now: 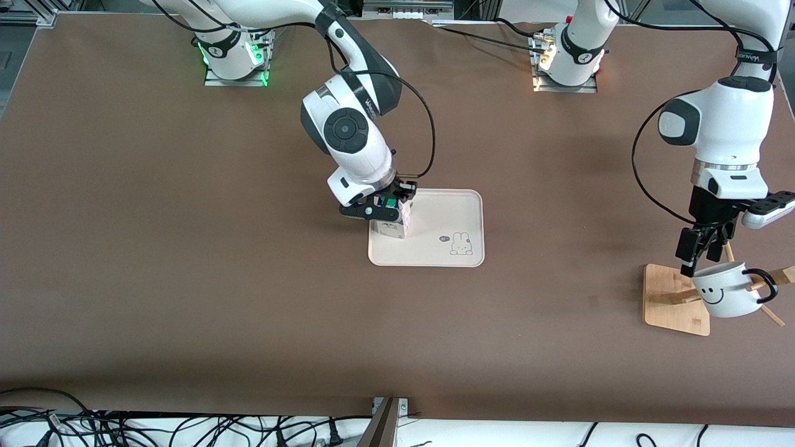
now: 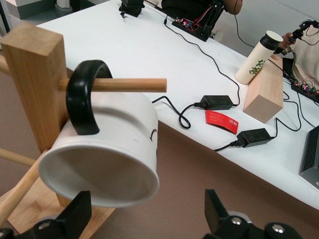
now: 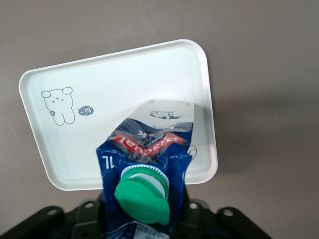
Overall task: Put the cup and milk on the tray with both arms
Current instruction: 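Lower the carton onto the tray and open the right gripper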
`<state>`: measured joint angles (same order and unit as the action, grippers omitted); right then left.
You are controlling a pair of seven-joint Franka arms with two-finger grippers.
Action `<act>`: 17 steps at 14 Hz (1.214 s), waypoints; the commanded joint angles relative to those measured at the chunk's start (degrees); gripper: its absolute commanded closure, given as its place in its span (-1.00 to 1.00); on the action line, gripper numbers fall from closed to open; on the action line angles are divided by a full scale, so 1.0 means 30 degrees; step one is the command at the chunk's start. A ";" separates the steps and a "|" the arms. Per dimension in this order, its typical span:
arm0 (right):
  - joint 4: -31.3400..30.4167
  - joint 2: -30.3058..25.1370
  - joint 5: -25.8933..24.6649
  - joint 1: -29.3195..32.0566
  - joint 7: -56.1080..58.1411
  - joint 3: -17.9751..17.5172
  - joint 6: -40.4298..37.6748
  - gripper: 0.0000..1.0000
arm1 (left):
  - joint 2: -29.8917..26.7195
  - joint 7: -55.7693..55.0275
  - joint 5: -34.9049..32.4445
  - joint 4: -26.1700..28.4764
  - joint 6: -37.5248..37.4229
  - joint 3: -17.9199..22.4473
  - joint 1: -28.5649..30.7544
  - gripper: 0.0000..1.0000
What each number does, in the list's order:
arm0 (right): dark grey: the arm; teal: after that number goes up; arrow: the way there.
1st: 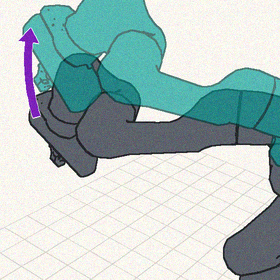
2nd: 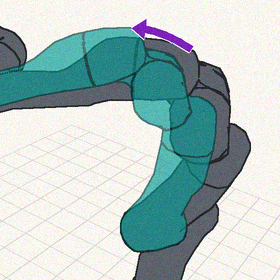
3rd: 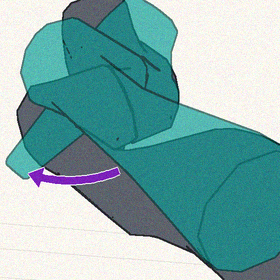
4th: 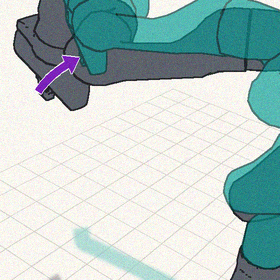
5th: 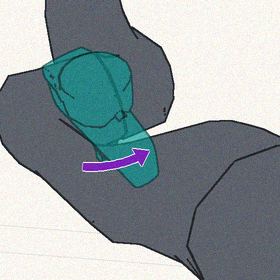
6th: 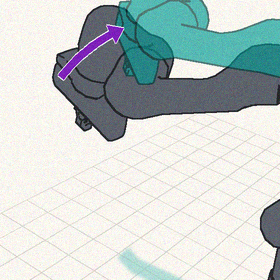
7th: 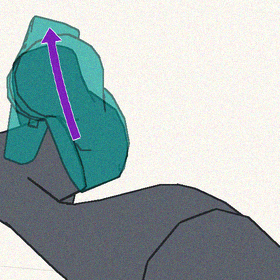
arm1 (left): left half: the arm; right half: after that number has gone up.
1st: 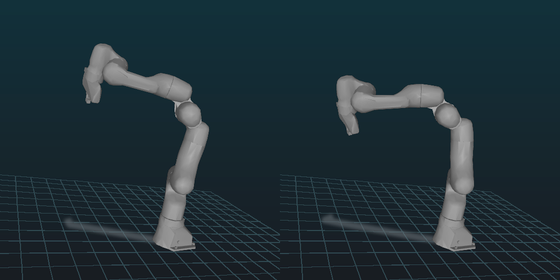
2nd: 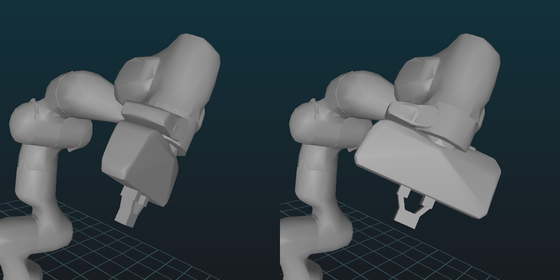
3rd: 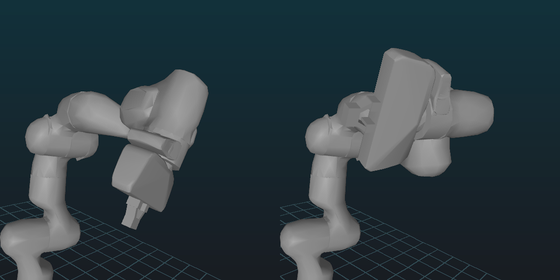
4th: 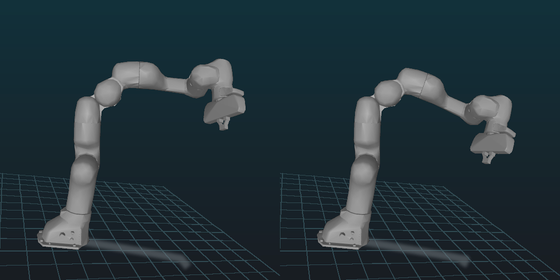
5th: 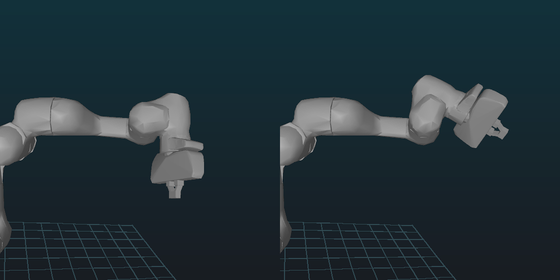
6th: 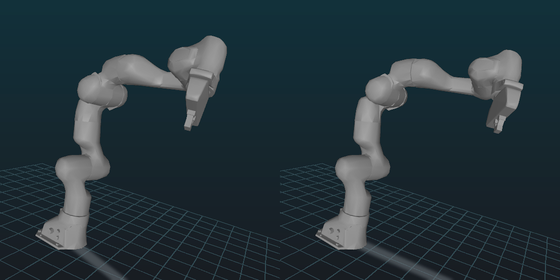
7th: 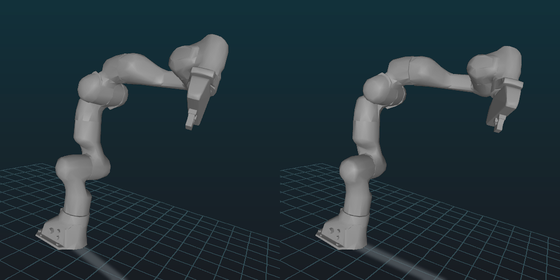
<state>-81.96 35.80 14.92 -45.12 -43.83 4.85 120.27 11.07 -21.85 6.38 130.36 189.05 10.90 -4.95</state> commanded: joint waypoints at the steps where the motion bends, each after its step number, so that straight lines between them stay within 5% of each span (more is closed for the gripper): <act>1: 0.0573 0.0051 -0.0169 -0.0137 -0.0039 0.0376 -0.0158 -1.00 | 0.0760 0.0076 0.0452 -0.1287 0.0380 0.0000 -0.0137 -1.00; 6: 0.0719 -0.2229 -0.0990 -0.0107 0.0136 0.1515 -0.2351 -1.00 | 0.1843 0.0106 0.0394 -0.2726 0.0381 0.0030 -0.0020 -1.00; 12: 0.0661 -0.5953 -0.0786 -0.0049 0.4374 0.5994 -0.7296 -1.00 | 0.2491 0.0076 0.0452 -0.2817 0.0381 0.0030 0.0478 -1.00; 15: -0.0329 -0.7736 -0.0989 0.0127 0.8095 0.7549 -0.9089 -1.00 | 0.2491 0.0106 0.0394 -0.2876 0.0381 0.0030 0.0449 -0.13; 17: -0.1240 -0.9027 -0.1716 0.1085 0.9478 0.7762 -0.9998 -1.00 | 0.2491 0.0135 0.0394 -0.2934 0.0381 0.0001 0.0391 0.28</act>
<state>-81.16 13.60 12.09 -43.93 -19.07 28.56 91.88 17.92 -21.88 6.59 122.80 189.87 11.06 -3.56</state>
